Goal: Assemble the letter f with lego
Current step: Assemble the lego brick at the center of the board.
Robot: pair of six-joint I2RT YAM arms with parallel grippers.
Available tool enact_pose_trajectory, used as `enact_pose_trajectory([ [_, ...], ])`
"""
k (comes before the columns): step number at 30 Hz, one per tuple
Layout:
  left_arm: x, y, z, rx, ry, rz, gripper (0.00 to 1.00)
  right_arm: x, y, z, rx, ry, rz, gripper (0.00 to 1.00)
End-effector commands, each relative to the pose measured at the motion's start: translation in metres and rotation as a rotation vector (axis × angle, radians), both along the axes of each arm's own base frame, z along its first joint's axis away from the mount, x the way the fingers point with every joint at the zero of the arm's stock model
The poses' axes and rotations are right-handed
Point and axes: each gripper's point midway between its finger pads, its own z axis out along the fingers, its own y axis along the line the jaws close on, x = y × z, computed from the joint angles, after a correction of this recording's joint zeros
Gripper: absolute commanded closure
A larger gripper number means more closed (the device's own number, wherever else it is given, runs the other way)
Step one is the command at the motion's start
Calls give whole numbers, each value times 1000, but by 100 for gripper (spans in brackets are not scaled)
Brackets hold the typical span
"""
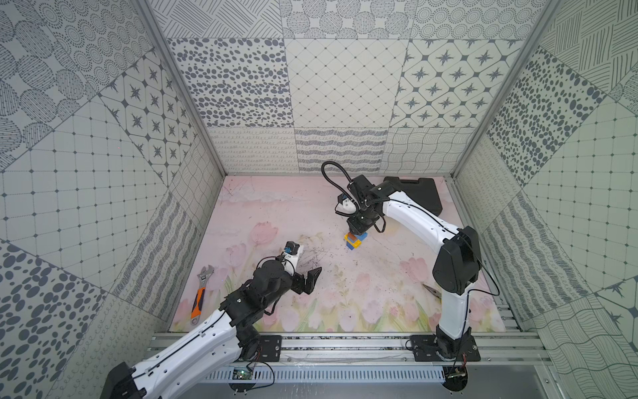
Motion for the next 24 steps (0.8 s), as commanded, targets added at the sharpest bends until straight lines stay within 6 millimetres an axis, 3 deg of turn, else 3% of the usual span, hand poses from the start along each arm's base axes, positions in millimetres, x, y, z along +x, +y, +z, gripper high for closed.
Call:
enact_pose_trajectory([
  [1, 5, -1, 9, -15, -48, 1, 1, 4, 1, -11, -2, 3, 11, 65],
  [24, 7, -1, 7, -7, -39, 6, 1, 7, -1, -28, -25, 10, 7, 65],
])
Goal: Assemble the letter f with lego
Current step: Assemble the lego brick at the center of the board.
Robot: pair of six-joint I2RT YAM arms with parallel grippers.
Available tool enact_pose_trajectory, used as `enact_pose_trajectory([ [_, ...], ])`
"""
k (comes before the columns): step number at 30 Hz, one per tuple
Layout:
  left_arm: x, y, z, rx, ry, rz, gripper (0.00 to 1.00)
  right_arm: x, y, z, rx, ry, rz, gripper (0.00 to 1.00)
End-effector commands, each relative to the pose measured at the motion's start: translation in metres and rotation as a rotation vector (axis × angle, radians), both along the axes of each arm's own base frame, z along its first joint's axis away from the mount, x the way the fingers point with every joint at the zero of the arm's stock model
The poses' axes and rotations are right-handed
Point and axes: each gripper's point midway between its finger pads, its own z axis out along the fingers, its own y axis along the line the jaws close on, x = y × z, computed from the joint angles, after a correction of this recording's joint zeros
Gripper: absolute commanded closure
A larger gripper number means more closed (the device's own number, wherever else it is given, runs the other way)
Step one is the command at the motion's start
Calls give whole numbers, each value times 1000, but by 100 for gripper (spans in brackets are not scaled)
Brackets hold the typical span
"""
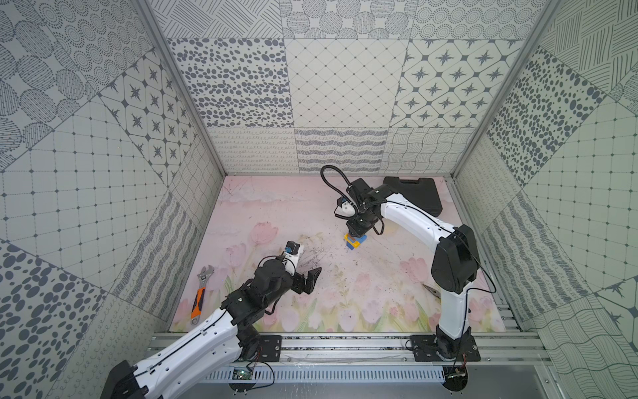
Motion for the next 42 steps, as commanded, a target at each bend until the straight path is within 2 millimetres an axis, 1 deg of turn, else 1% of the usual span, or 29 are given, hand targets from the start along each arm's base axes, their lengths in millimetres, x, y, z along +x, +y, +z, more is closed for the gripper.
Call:
enact_pose_trajectory([
  [1, 5, -2, 12, -19, -53, 0, 1, 6, -2, -11, -17, -2, 0, 65],
  [10, 6, -2, 11, -19, -50, 0, 1, 9, -2, -2, -4, -28, -2, 65],
  [18, 6, -2, 11, -20, -49, 0, 1, 8, -4, -8, -15, -8, -3, 65],
  [27, 6, -1, 11, -20, -49, 2, 1, 2, -1, -20, -24, 53, 6, 65],
  [35, 6, -1, 10, -20, -47, 4, 1, -3, -6, -27, -52, 84, -2, 65],
  [38, 6, -1, 10, -20, -48, 5, 1, -2, -8, -24, -46, 69, -11, 65],
  [42, 6, -1, 10, -23, -48, 6, 1, 3, -8, -13, -28, 22, -15, 65],
])
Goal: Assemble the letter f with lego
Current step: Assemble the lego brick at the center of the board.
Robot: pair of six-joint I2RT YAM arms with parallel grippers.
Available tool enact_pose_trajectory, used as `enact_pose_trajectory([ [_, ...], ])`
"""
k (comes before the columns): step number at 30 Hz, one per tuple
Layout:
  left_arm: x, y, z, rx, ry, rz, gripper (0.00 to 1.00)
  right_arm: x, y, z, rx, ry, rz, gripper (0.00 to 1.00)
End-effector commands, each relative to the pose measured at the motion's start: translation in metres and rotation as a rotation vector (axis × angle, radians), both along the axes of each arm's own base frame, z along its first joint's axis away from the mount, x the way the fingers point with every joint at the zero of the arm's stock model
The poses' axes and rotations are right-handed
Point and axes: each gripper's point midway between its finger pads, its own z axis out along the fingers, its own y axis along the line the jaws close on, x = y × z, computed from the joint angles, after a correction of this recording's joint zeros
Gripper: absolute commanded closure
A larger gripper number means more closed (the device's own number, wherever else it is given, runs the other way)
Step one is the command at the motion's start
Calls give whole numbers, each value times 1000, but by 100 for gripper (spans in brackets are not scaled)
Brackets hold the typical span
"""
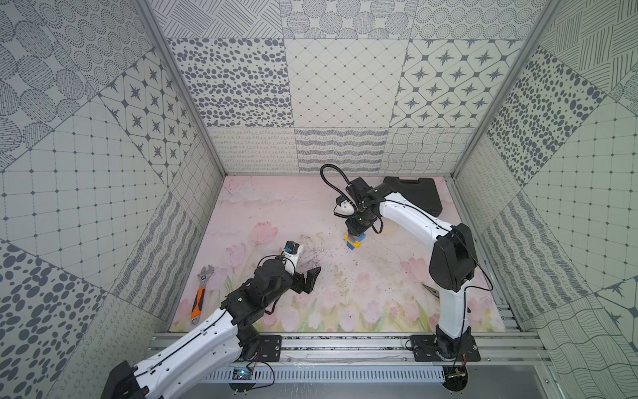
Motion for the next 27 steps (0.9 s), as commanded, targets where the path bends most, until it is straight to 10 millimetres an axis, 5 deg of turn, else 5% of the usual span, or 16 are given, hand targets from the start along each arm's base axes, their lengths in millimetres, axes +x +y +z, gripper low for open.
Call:
enact_pose_trajectory([
  [1, 4, -3, 10, -24, -47, -6, 1, -3, -10, -6, -32, 10, -15, 65],
  [27, 4, -4, 7, -20, -39, -11, 1, -3, -10, 26, 18, -69, -12, 63],
])
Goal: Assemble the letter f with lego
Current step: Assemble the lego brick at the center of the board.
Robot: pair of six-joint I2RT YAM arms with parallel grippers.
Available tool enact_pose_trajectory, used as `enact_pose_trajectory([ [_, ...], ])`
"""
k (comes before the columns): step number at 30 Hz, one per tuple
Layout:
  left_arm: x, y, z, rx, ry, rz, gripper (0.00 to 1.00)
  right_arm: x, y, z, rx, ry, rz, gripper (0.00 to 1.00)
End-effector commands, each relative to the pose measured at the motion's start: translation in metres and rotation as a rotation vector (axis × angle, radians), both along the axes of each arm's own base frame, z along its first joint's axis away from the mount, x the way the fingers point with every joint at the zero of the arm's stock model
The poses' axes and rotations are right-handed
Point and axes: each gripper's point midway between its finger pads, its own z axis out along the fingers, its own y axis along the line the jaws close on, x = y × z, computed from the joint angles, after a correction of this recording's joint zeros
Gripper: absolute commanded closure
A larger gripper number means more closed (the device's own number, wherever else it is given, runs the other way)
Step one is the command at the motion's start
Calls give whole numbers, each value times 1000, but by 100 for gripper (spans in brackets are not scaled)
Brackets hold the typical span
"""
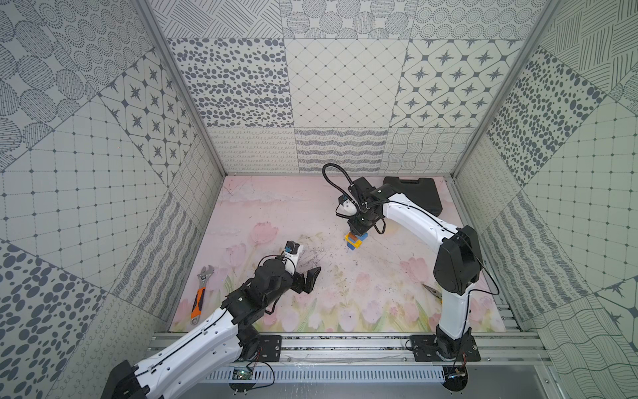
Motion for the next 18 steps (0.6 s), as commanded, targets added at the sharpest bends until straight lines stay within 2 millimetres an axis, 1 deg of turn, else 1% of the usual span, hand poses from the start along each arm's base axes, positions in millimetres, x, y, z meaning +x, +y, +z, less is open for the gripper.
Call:
enact_pose_trajectory([
  [1, 4, -4, 10, -26, -47, -11, 1, -2, -3, 14, 23, -24, -2, 63],
  [9, 3, -4, 11, -27, -47, -13, 1, -9, -2, 6, 22, 14, 13, 63],
  [18, 4, -4, 10, -26, -47, -11, 1, -9, -3, 0, 14, 16, 17, 63],
])
